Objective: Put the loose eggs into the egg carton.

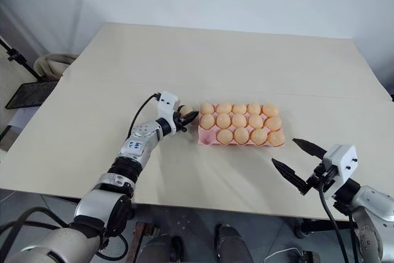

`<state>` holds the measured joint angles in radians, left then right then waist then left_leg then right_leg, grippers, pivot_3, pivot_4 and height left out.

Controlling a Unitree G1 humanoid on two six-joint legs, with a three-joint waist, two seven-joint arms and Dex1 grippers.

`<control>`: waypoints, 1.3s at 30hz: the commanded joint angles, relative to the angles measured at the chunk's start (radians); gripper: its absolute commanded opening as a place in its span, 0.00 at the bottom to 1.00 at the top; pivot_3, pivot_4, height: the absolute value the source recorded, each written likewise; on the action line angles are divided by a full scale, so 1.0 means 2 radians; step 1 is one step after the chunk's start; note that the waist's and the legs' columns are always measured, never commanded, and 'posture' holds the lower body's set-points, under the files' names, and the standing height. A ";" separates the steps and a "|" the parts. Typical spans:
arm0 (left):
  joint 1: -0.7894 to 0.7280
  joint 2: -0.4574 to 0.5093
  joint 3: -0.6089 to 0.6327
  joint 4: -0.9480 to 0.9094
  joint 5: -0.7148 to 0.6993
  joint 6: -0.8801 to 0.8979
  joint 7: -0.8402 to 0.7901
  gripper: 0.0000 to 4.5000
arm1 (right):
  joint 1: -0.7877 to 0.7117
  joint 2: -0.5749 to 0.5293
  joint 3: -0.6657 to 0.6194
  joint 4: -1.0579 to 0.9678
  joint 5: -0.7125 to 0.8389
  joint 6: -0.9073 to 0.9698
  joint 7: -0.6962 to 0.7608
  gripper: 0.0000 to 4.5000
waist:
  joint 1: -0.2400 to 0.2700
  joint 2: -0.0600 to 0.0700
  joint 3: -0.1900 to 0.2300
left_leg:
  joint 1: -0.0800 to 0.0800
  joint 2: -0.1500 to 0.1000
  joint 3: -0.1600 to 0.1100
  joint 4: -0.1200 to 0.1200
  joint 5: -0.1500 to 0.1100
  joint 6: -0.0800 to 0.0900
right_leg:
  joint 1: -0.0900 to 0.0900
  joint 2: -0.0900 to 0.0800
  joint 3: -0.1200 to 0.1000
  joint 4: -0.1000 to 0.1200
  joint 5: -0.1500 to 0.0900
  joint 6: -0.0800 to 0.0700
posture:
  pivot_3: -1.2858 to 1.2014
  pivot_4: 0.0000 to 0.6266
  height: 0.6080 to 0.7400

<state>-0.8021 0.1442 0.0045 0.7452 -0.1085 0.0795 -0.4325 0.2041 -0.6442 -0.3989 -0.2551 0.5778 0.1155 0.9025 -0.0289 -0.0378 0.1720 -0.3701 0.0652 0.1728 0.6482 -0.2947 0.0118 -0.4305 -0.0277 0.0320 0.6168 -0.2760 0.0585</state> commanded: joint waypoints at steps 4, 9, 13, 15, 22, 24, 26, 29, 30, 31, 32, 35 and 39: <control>0.051 0.030 0.017 -0.164 -0.044 0.064 -0.044 0.42 | -0.004 0.002 -0.011 -0.010 0.005 -0.008 -0.001 1.00 | 0.001 0.000 0.000 | 0.000 0.000 0.000 0.000 0.000 0.000 | 0.000 0.000 0.000 0.001 0.000 0.000 | 0.52 0.24 1.00; 0.085 0.047 0.015 -0.272 -0.093 0.130 -0.091 0.42 | -0.010 -0.001 -0.011 -0.005 0.006 -0.008 0.003 1.00 | 0.001 0.000 0.000 | 0.000 0.000 0.000 0.000 0.000 -0.001 | 0.000 0.000 0.000 0.001 0.000 0.000 | 0.52 0.24 1.00; 0.099 0.056 -0.018 -0.329 -0.117 0.174 -0.142 0.42 | -0.015 -0.003 -0.011 -0.001 0.006 -0.007 0.007 1.00 | 0.001 0.000 0.000 | 0.000 0.000 0.000 0.001 0.000 -0.001 | 0.000 0.000 0.000 0.001 0.000 0.000 | 0.52 0.24 1.00; 0.098 0.060 -0.031 -0.334 -0.115 0.184 -0.156 0.42 | -0.016 -0.003 -0.011 -0.001 0.006 -0.007 0.008 1.00 | 0.001 0.000 0.000 | 0.000 0.000 0.000 0.001 0.000 -0.001 | 0.000 -0.001 0.000 0.001 0.000 0.000 | 0.52 0.24 1.00; 0.076 0.062 -0.067 -0.298 -0.087 0.163 -0.187 0.42 | -0.006 0.001 -0.018 -0.007 0.007 -0.011 0.009 1.00 | 0.000 0.000 0.000 | 0.001 0.000 0.000 0.001 0.000 -0.001 | 0.000 0.000 0.000 0.001 0.000 0.000 | 0.52 0.24 1.00; 0.070 0.061 -0.073 -0.287 -0.082 0.155 -0.193 0.42 | 0.000 0.003 -0.021 -0.011 0.008 -0.013 0.009 1.00 | 0.000 0.000 0.000 | 0.001 0.000 0.000 0.001 0.000 -0.001 | 0.000 0.000 0.000 0.001 0.000 -0.001 | 0.52 0.24 1.00; 0.063 0.058 -0.081 -0.266 -0.070 0.139 -0.196 0.42 | 0.009 0.005 -0.025 -0.016 0.012 -0.015 0.010 1.00 | 0.000 0.000 0.000 | 0.000 0.000 0.000 0.001 0.000 -0.001 | 0.000 0.000 0.000 0.001 0.000 -0.001 | 0.52 0.24 1.00; 0.056 0.052 -0.089 -0.238 -0.059 0.119 -0.200 0.42 | 0.016 0.007 -0.028 -0.021 0.014 -0.017 0.009 1.00 | 0.001 0.000 0.000 | 0.000 0.000 -0.001 0.001 0.000 0.000 | 0.000 -0.001 0.000 0.001 0.000 -0.001 | 0.52 0.24 1.00; 0.055 0.051 -0.091 -0.234 -0.057 0.116 -0.202 0.42 | 0.017 0.008 -0.029 -0.022 0.014 -0.017 0.008 1.00 | 0.000 0.000 0.000 | 0.000 0.000 -0.001 0.001 0.000 0.000 | 0.000 -0.001 0.000 0.001 0.000 -0.001 | 0.52 0.24 1.00; 0.054 0.049 -0.091 -0.230 -0.056 0.114 -0.203 0.42 | 0.018 0.009 -0.030 -0.022 0.013 -0.017 0.007 1.00 | 0.000 0.000 0.000 | 0.000 0.000 0.000 0.001 0.000 0.000 | 0.000 -0.001 0.000 0.001 0.000 -0.001 | 0.52 0.24 1.00; 0.052 0.046 -0.092 -0.225 -0.055 0.110 -0.203 0.42 | 0.020 0.009 -0.031 -0.023 0.014 -0.017 0.007 1.00 | 0.000 0.000 0.000 | 0.000 0.000 0.000 0.001 0.000 0.000 | 0.000 -0.001 0.000 0.001 0.000 -0.001 | 0.52 0.24 1.00; 0.046 0.040 -0.095 -0.210 -0.050 0.101 -0.206 0.42 | 0.024 0.012 -0.033 -0.026 0.012 -0.017 0.005 1.00 | 0.000 0.000 0.000 | 0.000 0.000 -0.001 0.001 0.000 0.000 | 0.000 0.000 0.000 0.001 0.000 -0.001 | 0.52 0.24 1.00; 0.037 0.033 -0.098 -0.192 -0.042 0.091 -0.206 0.42 | 0.025 0.015 -0.033 -0.029 0.010 -0.017 0.002 1.00 | 0.001 0.000 0.000 | 0.000 0.000 -0.001 0.001 0.000 0.000 | 0.000 -0.001 0.000 0.001 -0.001 -0.001 | 0.52 0.24 1.00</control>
<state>-0.7044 0.2137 -0.1856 0.3669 -0.2051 0.2836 -0.8410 0.2512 -0.6175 -0.4367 -0.2747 0.5836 0.1048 0.9103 -0.0279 -0.0376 0.1721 -0.3698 0.0645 0.1717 0.6496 -0.2941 0.0119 -0.4301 -0.0289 0.0324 0.6187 -0.2770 0.0572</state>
